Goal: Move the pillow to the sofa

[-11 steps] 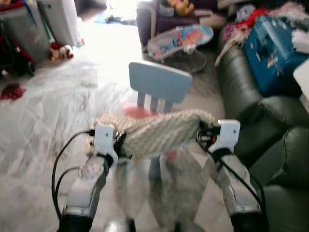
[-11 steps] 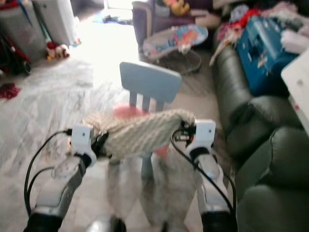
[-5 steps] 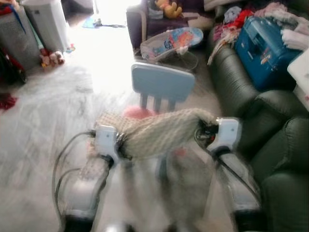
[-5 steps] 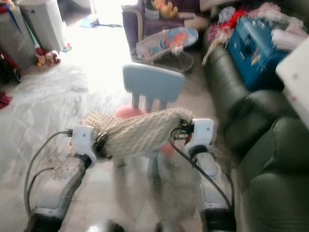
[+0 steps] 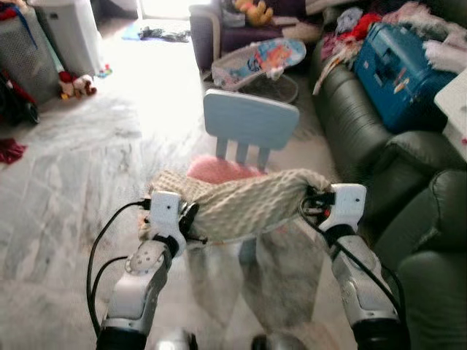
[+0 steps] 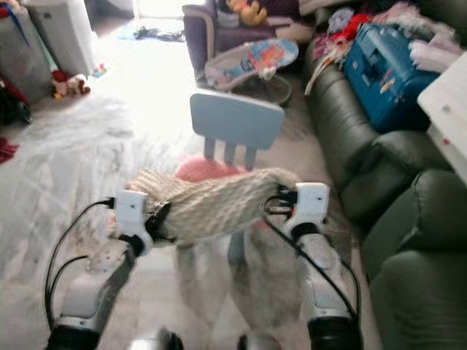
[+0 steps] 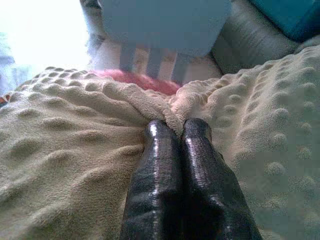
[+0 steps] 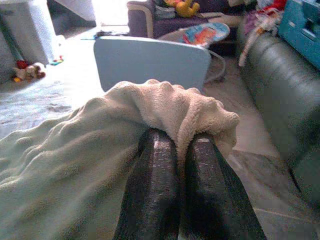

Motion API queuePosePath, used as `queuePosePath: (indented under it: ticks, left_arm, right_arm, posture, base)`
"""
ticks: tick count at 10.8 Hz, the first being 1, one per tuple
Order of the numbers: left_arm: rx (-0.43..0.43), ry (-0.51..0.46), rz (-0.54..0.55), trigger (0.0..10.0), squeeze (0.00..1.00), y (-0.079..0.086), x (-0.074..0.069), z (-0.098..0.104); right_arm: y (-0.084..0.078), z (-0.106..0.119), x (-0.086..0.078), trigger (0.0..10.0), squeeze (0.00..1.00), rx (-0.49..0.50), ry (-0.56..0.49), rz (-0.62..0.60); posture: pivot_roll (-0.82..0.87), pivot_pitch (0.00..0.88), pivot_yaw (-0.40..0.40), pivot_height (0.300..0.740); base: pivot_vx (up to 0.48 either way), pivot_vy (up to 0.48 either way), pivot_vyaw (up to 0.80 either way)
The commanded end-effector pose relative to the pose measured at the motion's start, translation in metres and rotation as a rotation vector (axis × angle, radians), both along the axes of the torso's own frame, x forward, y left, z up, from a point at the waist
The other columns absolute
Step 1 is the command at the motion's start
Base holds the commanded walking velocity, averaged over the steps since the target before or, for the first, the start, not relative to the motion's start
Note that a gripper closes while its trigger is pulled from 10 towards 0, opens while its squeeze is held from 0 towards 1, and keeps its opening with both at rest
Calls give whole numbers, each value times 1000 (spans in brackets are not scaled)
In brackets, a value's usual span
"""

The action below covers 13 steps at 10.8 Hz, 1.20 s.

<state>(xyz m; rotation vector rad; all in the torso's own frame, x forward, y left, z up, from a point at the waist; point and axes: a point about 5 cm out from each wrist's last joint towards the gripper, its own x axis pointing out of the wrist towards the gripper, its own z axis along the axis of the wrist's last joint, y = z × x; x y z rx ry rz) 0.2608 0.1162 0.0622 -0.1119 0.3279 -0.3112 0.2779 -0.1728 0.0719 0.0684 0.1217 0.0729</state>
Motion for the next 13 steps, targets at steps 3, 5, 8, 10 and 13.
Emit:
queuePosePath:
  ticks: [3,5,8,10,13]
  left_arm:
    - [-6,-36,-38,10000,0,-5,3,9]
    - [4,-29,-30,10000,0,-2,1,8]
    - [9,-28,-34,10000,0,-2,1,9]
    - [10,-26,-39,10000,0,-3,1,8]
    - [14,-23,-39,10000,0,-3,2,8]
  right_arm:
    - [0,4,4,10000,0,2,-12,10]
    - [-2,3,4,10000,0,2,-6,9]
    - [1,1,2,10000,0,7,0,14]
    - [-5,0,1,10000,0,2,8,1]
    - [-3,-1,1,10000,0,6,15,0]
  posture:
    - [-3,0,-42,740]
    - [-1,0,-43,740]
    - [-2,0,-38,740]
    - [-8,0,-35,740]
    - [-8,0,-36,740]
  base:
    - [-303,0,0]
    - [-311,0,0]
    - [-311,0,0]
    - [-309,0,0]
    - [-303,0,0]
